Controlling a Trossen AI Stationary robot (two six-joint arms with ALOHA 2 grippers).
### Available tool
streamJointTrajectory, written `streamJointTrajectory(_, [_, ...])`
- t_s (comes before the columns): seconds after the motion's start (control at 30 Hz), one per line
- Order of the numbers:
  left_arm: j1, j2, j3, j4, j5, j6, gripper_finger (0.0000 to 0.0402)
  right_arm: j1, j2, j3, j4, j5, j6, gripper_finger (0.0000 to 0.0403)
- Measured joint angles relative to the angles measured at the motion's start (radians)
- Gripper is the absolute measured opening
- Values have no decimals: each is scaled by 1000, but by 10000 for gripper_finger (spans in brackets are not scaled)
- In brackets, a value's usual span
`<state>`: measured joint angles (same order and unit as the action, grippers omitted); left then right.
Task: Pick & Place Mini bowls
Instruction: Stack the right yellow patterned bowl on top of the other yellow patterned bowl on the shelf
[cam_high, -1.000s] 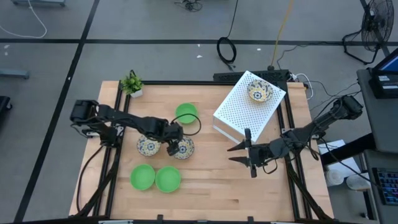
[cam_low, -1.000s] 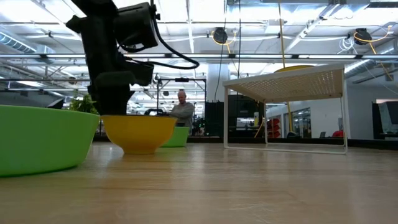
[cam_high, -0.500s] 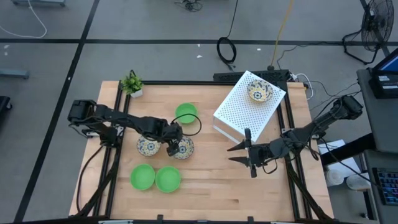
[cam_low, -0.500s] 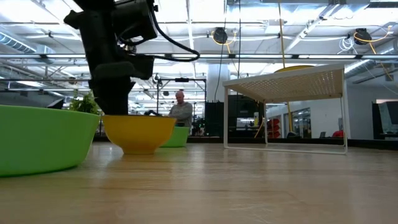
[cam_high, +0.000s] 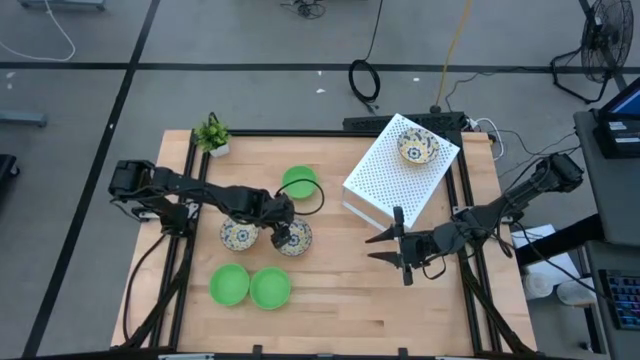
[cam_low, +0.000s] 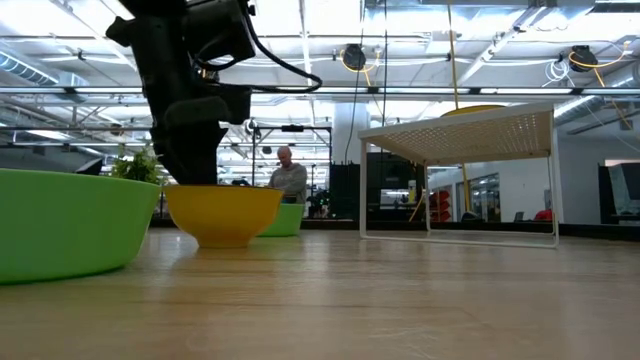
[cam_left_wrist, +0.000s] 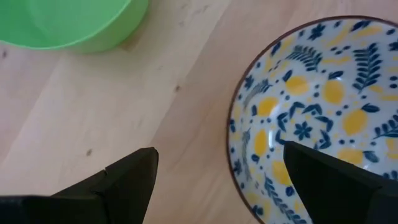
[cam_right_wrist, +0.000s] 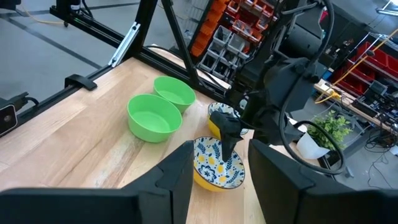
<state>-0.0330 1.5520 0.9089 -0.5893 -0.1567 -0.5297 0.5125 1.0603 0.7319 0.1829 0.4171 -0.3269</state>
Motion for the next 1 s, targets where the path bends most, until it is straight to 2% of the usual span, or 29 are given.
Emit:
streamJointTrajectory(0.77, [-16, 0, 0, -5, 0, -30, 347, 0, 0, 0, 14, 0, -6, 139])
streamJointTrajectory(0.93, [-26, 0, 0, 72, 0, -26, 347, 0, 0, 0, 31, 3, -11, 139])
streamJointTrajectory(1.0, [-26, 0, 0, 116, 0, -26, 347, 1, -15, 0, 29, 36, -25, 139])
